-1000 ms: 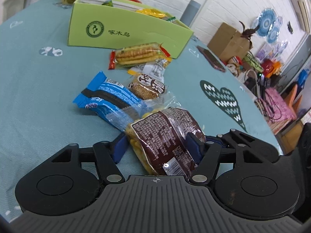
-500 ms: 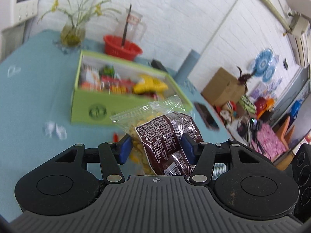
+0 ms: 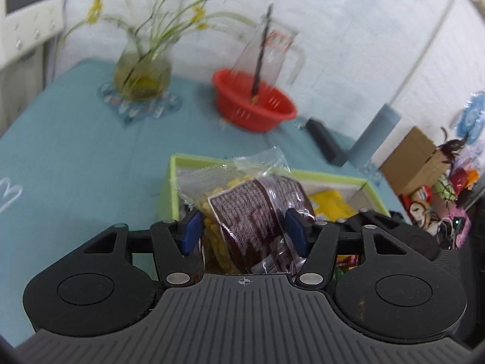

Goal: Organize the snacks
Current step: 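Carry the brown bag into the green box and release it, then move the left gripper to the blue bar packet and grasp it, then carry the blue packet into the green box and open the left gripper, then grasp the round cookie packet with the left gripper, then carry the cookie packet into the green box and release it, then move the left gripper to the wafer roll packet and grasp it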

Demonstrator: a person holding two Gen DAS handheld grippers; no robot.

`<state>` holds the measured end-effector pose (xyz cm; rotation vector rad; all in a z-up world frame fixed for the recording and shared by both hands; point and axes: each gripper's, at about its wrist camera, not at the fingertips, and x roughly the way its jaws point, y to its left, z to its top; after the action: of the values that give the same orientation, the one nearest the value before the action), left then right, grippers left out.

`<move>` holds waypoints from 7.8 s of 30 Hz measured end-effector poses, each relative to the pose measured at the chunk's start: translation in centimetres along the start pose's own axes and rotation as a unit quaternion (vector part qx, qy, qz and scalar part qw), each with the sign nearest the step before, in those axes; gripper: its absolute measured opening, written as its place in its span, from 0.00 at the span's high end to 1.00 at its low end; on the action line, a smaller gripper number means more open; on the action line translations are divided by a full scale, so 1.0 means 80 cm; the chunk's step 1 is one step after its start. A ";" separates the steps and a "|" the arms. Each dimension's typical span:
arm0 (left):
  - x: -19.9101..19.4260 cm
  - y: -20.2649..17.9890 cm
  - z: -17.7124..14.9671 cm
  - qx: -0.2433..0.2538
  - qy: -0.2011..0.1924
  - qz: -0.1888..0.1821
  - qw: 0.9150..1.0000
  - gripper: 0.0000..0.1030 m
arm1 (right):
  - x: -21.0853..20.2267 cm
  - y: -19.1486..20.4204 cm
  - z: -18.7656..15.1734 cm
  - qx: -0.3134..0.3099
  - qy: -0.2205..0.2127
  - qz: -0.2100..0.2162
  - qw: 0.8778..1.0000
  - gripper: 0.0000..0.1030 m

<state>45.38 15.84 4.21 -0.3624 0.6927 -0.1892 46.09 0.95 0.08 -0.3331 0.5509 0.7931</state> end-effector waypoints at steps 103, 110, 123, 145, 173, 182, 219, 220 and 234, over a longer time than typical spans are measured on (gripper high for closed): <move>-0.019 -0.128 -0.007 0.064 -0.012 -0.024 0.998 0.77 | -0.112 -0.013 -0.031 0.028 -0.081 -0.048 0.995 0.31; 0.057 -0.091 -0.003 0.043 0.028 -0.020 0.999 0.70 | -0.039 -0.051 -0.025 0.036 -0.019 -0.027 0.999 0.29; -0.117 -0.128 -0.061 0.062 -0.100 -0.041 0.992 0.19 | -0.220 0.028 -0.099 0.012 -0.150 -0.082 0.985 0.11; -0.117 -0.058 -0.238 -0.055 0.052 -0.004 0.997 0.25 | -0.189 0.125 -0.224 0.111 -0.027 0.005 0.993 0.11; -0.087 -0.114 -0.244 0.011 0.081 -0.024 0.996 0.75 | -0.188 0.131 -0.235 0.110 -0.014 -0.052 0.992 0.41; -0.106 -0.112 -0.256 -0.008 0.092 -0.038 0.995 0.82 | -0.201 0.143 -0.239 0.120 -0.020 -0.049 0.991 0.44; -0.088 -0.096 -0.145 0.004 -0.002 -0.045 0.999 0.31 | -0.188 0.039 -0.154 0.057 -0.087 -0.070 0.992 0.09; -0.082 -0.086 -0.150 -0.015 0.013 -0.038 0.999 0.34 | -0.175 0.042 -0.157 0.066 -0.073 -0.061 0.993 0.09; -0.127 -0.006 -0.179 -0.082 0.013 -0.009 0.996 0.31 | -0.189 0.163 -0.174 0.065 -0.041 0.071 0.995 0.09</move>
<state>28.29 14.56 0.18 -0.5252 0.7325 -0.1550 23.02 -5.83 -3.40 -0.1419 0.5501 0.8986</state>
